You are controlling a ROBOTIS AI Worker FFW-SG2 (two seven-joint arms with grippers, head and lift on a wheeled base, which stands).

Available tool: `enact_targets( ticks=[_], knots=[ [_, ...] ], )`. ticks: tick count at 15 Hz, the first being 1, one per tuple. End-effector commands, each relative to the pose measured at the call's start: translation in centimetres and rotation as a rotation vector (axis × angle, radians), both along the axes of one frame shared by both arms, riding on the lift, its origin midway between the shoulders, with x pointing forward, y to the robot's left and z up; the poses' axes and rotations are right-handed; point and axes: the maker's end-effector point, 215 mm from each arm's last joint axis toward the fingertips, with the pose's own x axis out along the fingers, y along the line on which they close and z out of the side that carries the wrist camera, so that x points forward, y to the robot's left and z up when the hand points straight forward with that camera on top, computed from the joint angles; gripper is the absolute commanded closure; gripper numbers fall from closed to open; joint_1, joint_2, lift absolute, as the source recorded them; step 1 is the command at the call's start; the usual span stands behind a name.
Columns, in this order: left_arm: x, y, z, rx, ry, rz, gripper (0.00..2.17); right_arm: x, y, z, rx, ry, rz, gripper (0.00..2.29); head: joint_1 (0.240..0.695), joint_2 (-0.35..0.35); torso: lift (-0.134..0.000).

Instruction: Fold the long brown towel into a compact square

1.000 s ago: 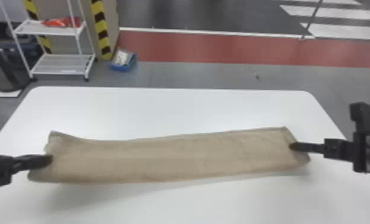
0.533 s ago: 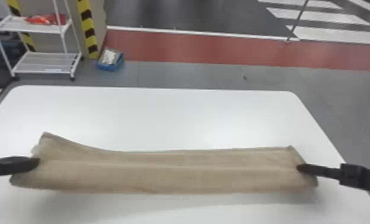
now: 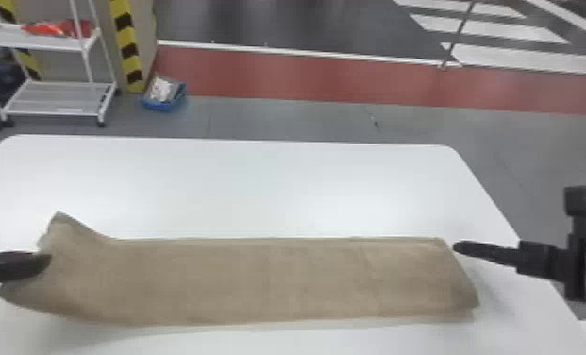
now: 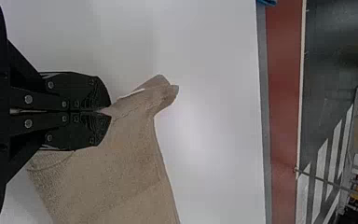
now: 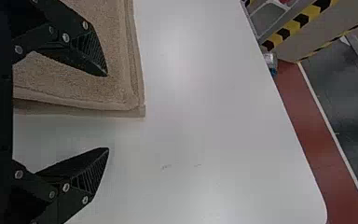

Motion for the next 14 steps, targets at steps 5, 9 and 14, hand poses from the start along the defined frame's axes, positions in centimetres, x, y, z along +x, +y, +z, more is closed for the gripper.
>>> enact_targets(
  ticks=[5, 9, 14],
  knots=[
    [-0.3, -0.3, -0.2, -0.002, 0.004, -0.01, 1.79, 2.7, 3.4, -1.2, -0.042, 0.031, 0.062, 0.66, 0.695, -0.146, -0.124],
    [-0.3, -0.3, -0.3, -0.002, 0.005, -0.011, 1.79, 3.0, 3.4, -0.8, -0.042, 0.027, 0.064, 1.08, 0.695, -0.125, -0.124],
    [0.0, -0.5, 0.0, 0.007, -0.014, -0.026, 1.79, 3.1, 2.3, 0.0, -0.029, 0.001, 0.041, 1.3, 0.695, -0.127, -0.124]
  ],
)
